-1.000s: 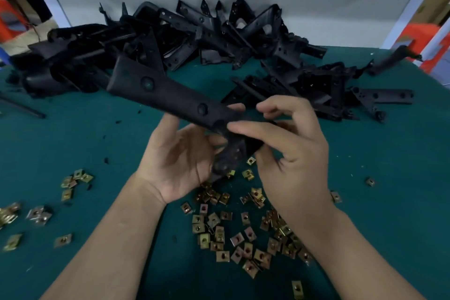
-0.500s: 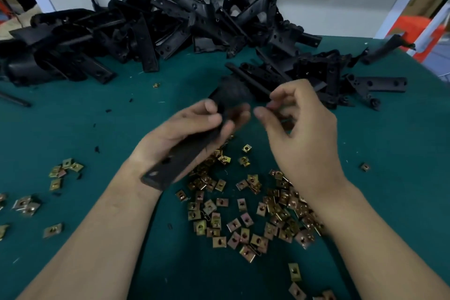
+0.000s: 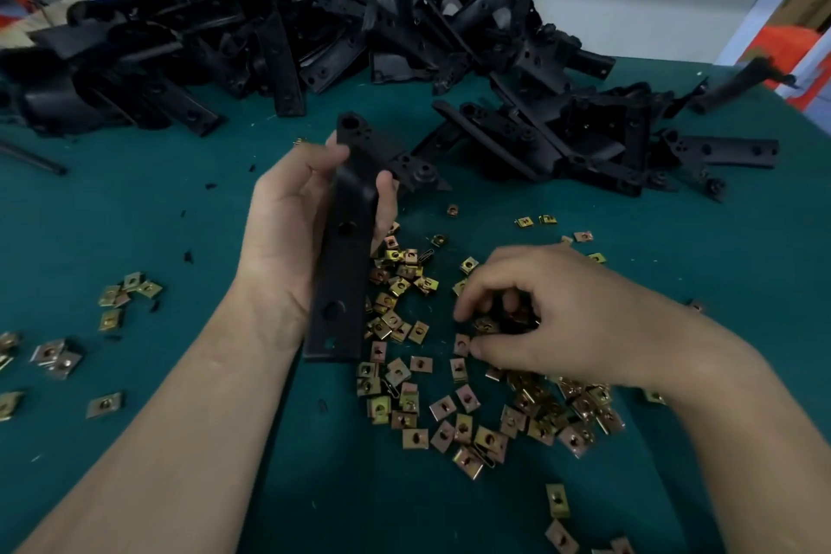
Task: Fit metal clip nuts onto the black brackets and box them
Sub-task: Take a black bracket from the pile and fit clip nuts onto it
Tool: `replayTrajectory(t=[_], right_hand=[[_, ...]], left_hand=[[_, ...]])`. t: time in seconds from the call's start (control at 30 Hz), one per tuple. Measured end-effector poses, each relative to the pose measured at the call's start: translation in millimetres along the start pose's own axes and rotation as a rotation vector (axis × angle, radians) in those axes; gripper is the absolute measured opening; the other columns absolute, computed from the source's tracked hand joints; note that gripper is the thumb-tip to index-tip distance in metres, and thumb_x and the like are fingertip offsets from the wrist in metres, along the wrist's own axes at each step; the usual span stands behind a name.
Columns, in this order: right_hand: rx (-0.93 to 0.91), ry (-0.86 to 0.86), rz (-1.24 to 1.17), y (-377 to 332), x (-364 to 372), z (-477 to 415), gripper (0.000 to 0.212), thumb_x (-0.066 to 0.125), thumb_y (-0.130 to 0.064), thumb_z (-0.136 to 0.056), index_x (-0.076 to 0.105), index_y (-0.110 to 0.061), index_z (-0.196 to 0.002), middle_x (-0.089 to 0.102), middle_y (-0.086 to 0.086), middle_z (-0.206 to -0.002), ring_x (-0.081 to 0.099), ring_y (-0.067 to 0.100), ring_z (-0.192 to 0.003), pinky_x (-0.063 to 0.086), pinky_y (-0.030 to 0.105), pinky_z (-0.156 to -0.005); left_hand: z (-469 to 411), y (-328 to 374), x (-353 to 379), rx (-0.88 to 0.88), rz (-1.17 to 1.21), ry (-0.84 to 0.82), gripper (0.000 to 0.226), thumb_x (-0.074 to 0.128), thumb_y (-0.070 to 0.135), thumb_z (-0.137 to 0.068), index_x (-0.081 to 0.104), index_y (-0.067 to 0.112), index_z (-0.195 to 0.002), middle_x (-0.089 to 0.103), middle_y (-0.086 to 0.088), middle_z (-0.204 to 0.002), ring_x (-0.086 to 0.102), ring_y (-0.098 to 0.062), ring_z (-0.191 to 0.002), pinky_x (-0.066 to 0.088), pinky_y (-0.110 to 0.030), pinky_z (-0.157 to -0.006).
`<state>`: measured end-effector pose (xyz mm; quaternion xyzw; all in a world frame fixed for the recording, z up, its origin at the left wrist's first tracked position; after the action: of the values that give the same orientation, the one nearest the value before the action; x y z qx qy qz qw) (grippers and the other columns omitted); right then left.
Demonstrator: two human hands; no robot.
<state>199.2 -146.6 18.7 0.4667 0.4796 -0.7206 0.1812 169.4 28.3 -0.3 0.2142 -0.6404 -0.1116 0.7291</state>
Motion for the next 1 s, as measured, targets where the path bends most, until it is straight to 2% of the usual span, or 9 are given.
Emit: replayTrajectory(t=[0.1,0.17,0.23,0.33,0.47,0.67,0.77,0.87,1.0], right_hand=[[-0.025,-0.014,0.027,-6,5,-4,0.02,0.075,-0.052,-0.084,0.072,-0.048,-0.103,0.058,-0.023,-0.101,0.051,-0.007,-0.102,0.038,0.012,-0.087],[-0.031,-0.012,0.034,-8,7,-5,0.013,0.075,-0.049,-0.085,0.072,-0.045,-0.097,0.058,-0.024,-0.099,0.051,-0.007,-0.102,0.039,0.012,-0.085],[-0.03,0.021,0.006,-9,6,-5,0.009,0.076,-0.042,-0.086,0.07,-0.04,-0.092,0.06,-0.024,-0.093,0.054,-0.006,-0.096,0.04,0.012,-0.076],[-0.018,0.068,-0.17,-10,3,-4,0.011,0.077,-0.024,-0.089,0.069,-0.033,-0.089,0.066,-0.022,-0.083,0.059,-0.006,-0.071,0.041,0.007,-0.059],[0.002,0.054,-0.223,-10,4,-5,0.013,0.075,-0.021,-0.091,0.074,-0.034,-0.092,0.069,-0.021,-0.085,0.062,-0.004,-0.076,0.043,0.007,-0.064],[0.01,0.045,-0.093,-9,7,-6,0.018,0.077,-0.026,-0.086,0.075,-0.041,-0.095,0.063,-0.021,-0.099,0.056,-0.002,-0.094,0.038,0.006,-0.075],[-0.029,0.002,-0.083,-13,5,-4,0.022,0.081,-0.036,-0.082,0.075,-0.046,-0.1,0.059,-0.023,-0.102,0.053,-0.006,-0.101,0.034,0.004,-0.079],[-0.049,-0.114,-0.055,-18,13,-1,0.021,0.084,-0.046,-0.076,0.075,-0.048,-0.095,0.056,-0.024,-0.1,0.051,-0.005,-0.107,0.037,0.012,-0.088],[-0.023,-0.112,-0.064,-19,14,-2,0.015,0.085,-0.041,-0.077,0.073,-0.041,-0.087,0.059,-0.024,-0.098,0.054,-0.003,-0.103,0.043,0.02,-0.088]], left_hand=[[-1,-1,-3,0.005,0.002,0.076,0.014,0.078,0.02,-0.087,0.07,0.011,-0.094,0.07,-0.003,-0.098,0.066,-0.016,-0.078,0.057,-0.022,-0.069],[-2,-3,-4,0.02,-0.02,0.12,0.026,0.078,0.022,-0.086,0.068,0.012,-0.108,0.067,-0.001,-0.109,0.067,-0.014,-0.078,0.056,-0.022,-0.066],[-2,-4,-3,0.022,-0.078,0.084,0.041,0.075,0.024,-0.086,0.056,0.016,-0.122,0.063,0.001,-0.116,0.065,-0.01,-0.084,0.056,-0.02,-0.066],[-1,-8,1,-0.01,-0.147,0.019,0.043,0.074,0.023,-0.084,0.052,0.017,-0.12,0.065,-0.002,-0.108,0.065,-0.011,-0.082,0.056,-0.021,-0.065],[1,-11,5,-0.051,-0.178,-0.063,0.027,0.075,0.021,-0.081,0.06,0.017,-0.104,0.068,-0.002,-0.102,0.064,-0.012,-0.085,0.056,-0.021,-0.064],[1,-13,8,-0.076,-0.206,-0.128,0.019,0.071,0.021,-0.088,0.061,0.016,-0.104,0.069,-0.002,-0.1,0.065,-0.012,-0.084,0.056,-0.019,-0.064],[1,-13,8,-0.074,-0.199,-0.137,0.026,0.072,0.021,-0.086,0.059,0.016,-0.107,0.068,-0.003,-0.1,0.064,-0.013,-0.085,0.056,-0.02,-0.064],[1,-14,9,-0.069,-0.201,-0.143,0.03,0.071,0.02,-0.087,0.055,0.016,-0.112,0.067,-0.003,-0.101,0.064,-0.013,-0.085,0.056,-0.02,-0.065],[1,-13,10,-0.071,-0.215,-0.154,0.04,0.073,0.021,-0.085,0.049,0.015,-0.117,0.067,-0.003,-0.1,0.063,-0.013,-0.083,0.056,-0.02,-0.066]])
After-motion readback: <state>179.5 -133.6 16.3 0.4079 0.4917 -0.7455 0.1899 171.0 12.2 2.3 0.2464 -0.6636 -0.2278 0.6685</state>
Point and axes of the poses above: each hand's wrist, its own z-axis away from the middle knuckle, its own x-axis out of the palm, y = z × x, the point moved 7 cm from there along -z, towards the middle knuckle
